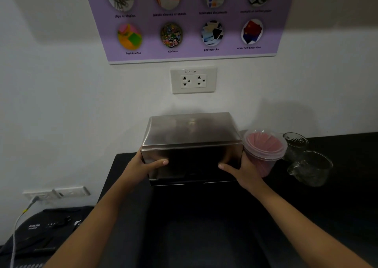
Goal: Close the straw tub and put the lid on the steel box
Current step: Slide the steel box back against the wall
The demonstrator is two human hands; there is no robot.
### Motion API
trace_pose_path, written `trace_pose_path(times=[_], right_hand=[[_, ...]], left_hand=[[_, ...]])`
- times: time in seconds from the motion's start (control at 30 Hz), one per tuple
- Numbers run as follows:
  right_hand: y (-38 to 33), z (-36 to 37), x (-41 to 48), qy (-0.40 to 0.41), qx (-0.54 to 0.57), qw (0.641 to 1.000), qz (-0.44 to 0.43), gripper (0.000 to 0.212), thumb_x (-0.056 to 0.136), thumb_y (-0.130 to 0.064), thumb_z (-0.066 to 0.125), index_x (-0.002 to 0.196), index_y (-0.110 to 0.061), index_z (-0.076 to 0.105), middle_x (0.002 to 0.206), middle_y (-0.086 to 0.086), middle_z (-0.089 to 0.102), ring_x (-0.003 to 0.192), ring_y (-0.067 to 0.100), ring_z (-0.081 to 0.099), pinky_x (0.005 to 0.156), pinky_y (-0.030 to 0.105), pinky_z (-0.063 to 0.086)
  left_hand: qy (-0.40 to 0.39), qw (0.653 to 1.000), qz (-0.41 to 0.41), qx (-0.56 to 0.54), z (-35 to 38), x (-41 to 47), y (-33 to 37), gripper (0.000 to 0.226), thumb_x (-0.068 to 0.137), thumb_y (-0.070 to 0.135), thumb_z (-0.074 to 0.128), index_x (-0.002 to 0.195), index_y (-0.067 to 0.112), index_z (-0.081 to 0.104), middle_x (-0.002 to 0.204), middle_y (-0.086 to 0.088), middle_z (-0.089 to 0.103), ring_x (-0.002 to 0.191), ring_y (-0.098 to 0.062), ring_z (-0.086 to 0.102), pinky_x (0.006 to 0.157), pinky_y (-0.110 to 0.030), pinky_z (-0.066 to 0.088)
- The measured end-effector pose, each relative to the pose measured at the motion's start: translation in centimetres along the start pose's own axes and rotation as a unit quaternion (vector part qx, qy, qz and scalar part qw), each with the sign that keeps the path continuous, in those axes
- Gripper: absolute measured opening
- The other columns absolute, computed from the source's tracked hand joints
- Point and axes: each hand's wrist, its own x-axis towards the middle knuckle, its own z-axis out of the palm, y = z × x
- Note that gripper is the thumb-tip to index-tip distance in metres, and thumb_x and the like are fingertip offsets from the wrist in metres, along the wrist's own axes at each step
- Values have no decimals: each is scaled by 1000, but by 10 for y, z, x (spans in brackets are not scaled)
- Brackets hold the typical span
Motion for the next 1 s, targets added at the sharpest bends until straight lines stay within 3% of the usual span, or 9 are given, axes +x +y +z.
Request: trace_pose_path(times=[0.1, 0.27, 0.53, 0.7, 0.87, 1.0], right_hand=[[1, -1, 2, -3, 4, 1000, -3, 56, 72, -14, 73, 115, -27, 40, 99, -24, 50, 89, -15, 44, 66, -9, 31], [1, -1, 6, -13, 8, 1000, -1, 60, 73, -11, 72, 122, -20, 39, 109, -9, 52, 103, 7, 48, 69, -9, 31], [-2, 1, 1, 2, 14, 1000, 14, 57, 73, -16, 73, 121, -24, 42, 101, -21, 52, 90, -9, 47, 65, -9, 33], [-2, 2, -18, 35, 38, 998, 34, 47, 78, -17, 68, 121, -19, 49, 104, -11, 58, 102, 9, 55, 75, 9, 40], [-9, -12, -41, 40, 48, 995, 83, 56, 79, -17, 67, 129, -11, 43, 113, 3, 52, 102, 14, 51, 80, 19, 42], [-9, -34, -60, 52, 14, 996, 76, 44, 79, -22, 67, 119, -13, 51, 112, 7, 57, 100, 16, 54, 80, 21, 40]], left_hand=[[-2, 1000, -1, -8, 2, 1, -1, 88, 39, 54, 86, 117, 24, 59, 106, 1, 71, 99, -17, 67, 93, -44, 51], [10, 1000, 12, -13, 5, 0, -1, 89, 39, 55, 85, 117, 22, 57, 103, 0, 72, 95, -14, 68, 88, -35, 53], [32, 999, 5, -22, 10, -5, 0, 85, 42, 49, 83, 117, 21, 55, 103, 5, 69, 94, -11, 66, 82, -27, 52], [79, 997, -1, 9, 17, -26, -3, 57, 69, 29, 77, 120, 21, 53, 102, 5, 66, 92, -9, 63, 78, -22, 48], [135, 990, -47, 16, 22, -62, -12, 62, 75, 23, 73, 128, 12, 43, 102, -3, 59, 97, -23, 59, 87, -39, 48], [128, 988, -85, -14, 40, -85, -11, 37, 75, 22, 73, 106, 13, 54, 86, -3, 61, 75, -18, 60, 67, -29, 48]])
